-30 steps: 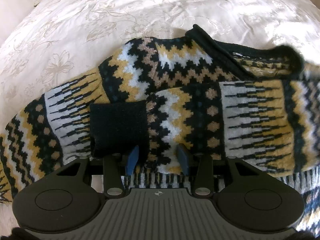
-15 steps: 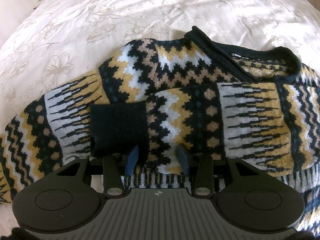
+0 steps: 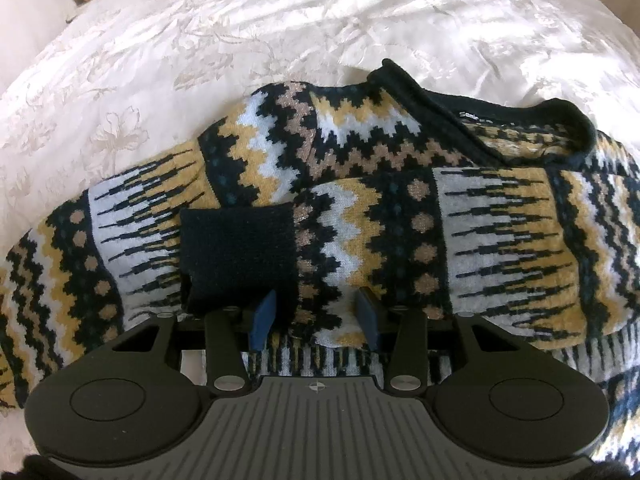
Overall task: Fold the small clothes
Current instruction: 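Open the right gripper to release the sleeve and withdraw, then move the left gripper to the other sleeve cuff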
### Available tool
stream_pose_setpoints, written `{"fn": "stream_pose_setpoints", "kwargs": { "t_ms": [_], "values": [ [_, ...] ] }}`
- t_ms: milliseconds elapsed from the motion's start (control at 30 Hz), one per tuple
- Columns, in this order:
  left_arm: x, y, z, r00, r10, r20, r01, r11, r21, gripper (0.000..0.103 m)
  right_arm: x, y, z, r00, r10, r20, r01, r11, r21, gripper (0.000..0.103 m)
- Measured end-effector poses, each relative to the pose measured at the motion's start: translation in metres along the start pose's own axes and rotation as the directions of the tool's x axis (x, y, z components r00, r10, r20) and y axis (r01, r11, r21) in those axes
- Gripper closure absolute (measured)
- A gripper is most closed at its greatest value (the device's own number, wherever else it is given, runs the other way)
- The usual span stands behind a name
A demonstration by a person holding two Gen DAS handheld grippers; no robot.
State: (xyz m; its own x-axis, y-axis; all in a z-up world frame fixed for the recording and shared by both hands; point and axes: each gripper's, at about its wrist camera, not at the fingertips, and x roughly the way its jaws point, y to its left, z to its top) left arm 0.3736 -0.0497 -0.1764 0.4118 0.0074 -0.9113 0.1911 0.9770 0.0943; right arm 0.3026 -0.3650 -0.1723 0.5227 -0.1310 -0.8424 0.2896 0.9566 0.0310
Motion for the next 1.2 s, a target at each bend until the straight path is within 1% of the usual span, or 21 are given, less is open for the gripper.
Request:
{"fn": "stream_pose_setpoints", "kwargs": {
  "t_ms": [100, 167, 233, 300, 400, 500, 600, 733, 800, 833, 867, 900, 933, 967, 1000, 1033, 1067, 1133, 1200],
  "values": [
    [-0.002, -0.002, -0.003, 1.000, 0.010, 0.011, -0.011, 1.000, 0.018, 0.059, -0.002, 0.011, -0.027, 0.998, -0.027, -0.060, 0.024, 0.998, -0.052, 0.044],
    [-0.002, -0.005, -0.004, 1.000, 0.015, 0.013, -0.016, 0.999, 0.037, 0.059, 0.001, 0.009, -0.044, 0.995, -0.049, -0.089, 0.042, 0.997, -0.071, 0.042],
    [-0.002, -0.006, -0.004, 1.000, 0.011, 0.013, -0.012, 0.997, 0.070, 0.059, -0.002, 0.003, -0.051, 0.994, -0.072, -0.077, 0.067, 0.996, -0.066, 0.039],
    [-0.004, -0.006, -0.003, 1.000, -0.001, 0.004, 0.000, 0.995, 0.099, 0.060, -0.009, -0.001, -0.047, 0.995, -0.076, -0.070, 0.073, 0.996, -0.044, 0.039],
    [-0.013, -0.001, -0.003, 1.000, -0.015, 0.005, 0.014, 0.996, 0.085, 0.060, -0.031, 0.001, -0.039, 0.998, -0.063, -0.007, 0.063, 0.997, -0.041, 0.036],
    [-0.036, 0.004, -0.014, 0.999, -0.011, 0.032, 0.010, 0.999, 0.050, 0.061, -0.057, 0.010, -0.033, 0.999, -0.002, 0.053, 0.005, 0.999, -0.051, 0.035],
    [-0.059, 0.010, -0.031, 0.999, -0.027, 0.038, 0.026, 0.999, 0.019, 0.061, -0.071, 0.027, -0.037, 0.996, 0.071, 0.062, -0.066, 0.995, -0.071, 0.029],
    [-0.090, 0.021, -0.062, 0.999, 0.002, 0.037, 0.000, 0.999, -0.034, 0.060, -0.078, 0.056, -0.054, 0.987, 0.161, 0.017, -0.157, 0.979, -0.133, 0.025],
    [-0.104, 0.029, -0.078, 0.999, -0.015, 0.028, 0.017, 0.997, -0.077, 0.060, -0.079, 0.069, -0.065, 0.980, 0.200, -0.015, -0.200, 0.967, -0.156, 0.023],
    [-0.109, 0.034, -0.084, 0.999, -0.029, 0.021, 0.031, 0.994, -0.102, 0.059, -0.080, 0.076, -0.072, 0.975, 0.220, -0.030, -0.222, 0.961, -0.164, 0.019],
    [-0.115, 0.039, -0.093, 0.999, -0.046, 0.015, 0.048, 0.990, -0.134, 0.059, -0.082, 0.083, -0.079, 0.969, 0.241, -0.044, -0.245, 0.954, -0.174, 0.012],
    [-0.120, 0.044, -0.101, 0.998, -0.062, 0.010, 0.063, 0.984, -0.164, 0.059, -0.083, 0.089, -0.084, 0.965, 0.257, -0.057, -0.263, 0.947, -0.184, 0.009],
    [-0.125, 0.049, -0.108, 0.997, -0.074, 0.005, 0.074, 0.979, -0.192, 0.058, -0.084, 0.094, -0.091, 0.960, 0.273, -0.071, -0.281, 0.939, -0.197, 0.003],
    [-0.129, 0.055, -0.116, 0.996, -0.084, 0.003, 0.082, 0.972, -0.221, 0.056, -0.085, 0.101, -0.098, 0.954, 0.287, -0.086, -0.299, 0.931, -0.212, 0.001],
    [-0.132, 0.059, -0.121, 0.996, -0.085, 0.002, 0.083, 0.967, -0.242, 0.050, -0.087, 0.107, -0.104, 0.951, 0.293, -0.102, -0.309, 0.924, -0.225, 0.001],
    [-0.136, 0.066, -0.128, 0.997, -0.079, 0.004, 0.077, 0.961, -0.265, 0.048, -0.088, 0.112, -0.110, 0.947, 0.298, -0.120, -0.319, 0.917, -0.240, 0.001],
    [-0.142, 0.073, -0.136, 0.998, -0.067, 0.009, 0.067, 0.957, -0.283, 0.043, -0.088, 0.118, -0.115, 0.944, 0.301, -0.137, -0.327, 0.911, -0.253, 0.001],
    [-0.150, 0.090, -0.147, 0.999, -0.031, 0.021, 0.036, 0.949, -0.314, 0.039, -0.089, 0.128, -0.124, 0.938, 0.305, -0.164, -0.341, 0.897, -0.281, 0.001],
    [-0.155, 0.108, -0.155, 1.000, -0.001, 0.032, 0.012, 0.940, -0.342, 0.034, -0.091, 0.137, -0.130, 0.937, 0.303, -0.174, -0.344, 0.887, -0.308, 0.001]
  ]
}}
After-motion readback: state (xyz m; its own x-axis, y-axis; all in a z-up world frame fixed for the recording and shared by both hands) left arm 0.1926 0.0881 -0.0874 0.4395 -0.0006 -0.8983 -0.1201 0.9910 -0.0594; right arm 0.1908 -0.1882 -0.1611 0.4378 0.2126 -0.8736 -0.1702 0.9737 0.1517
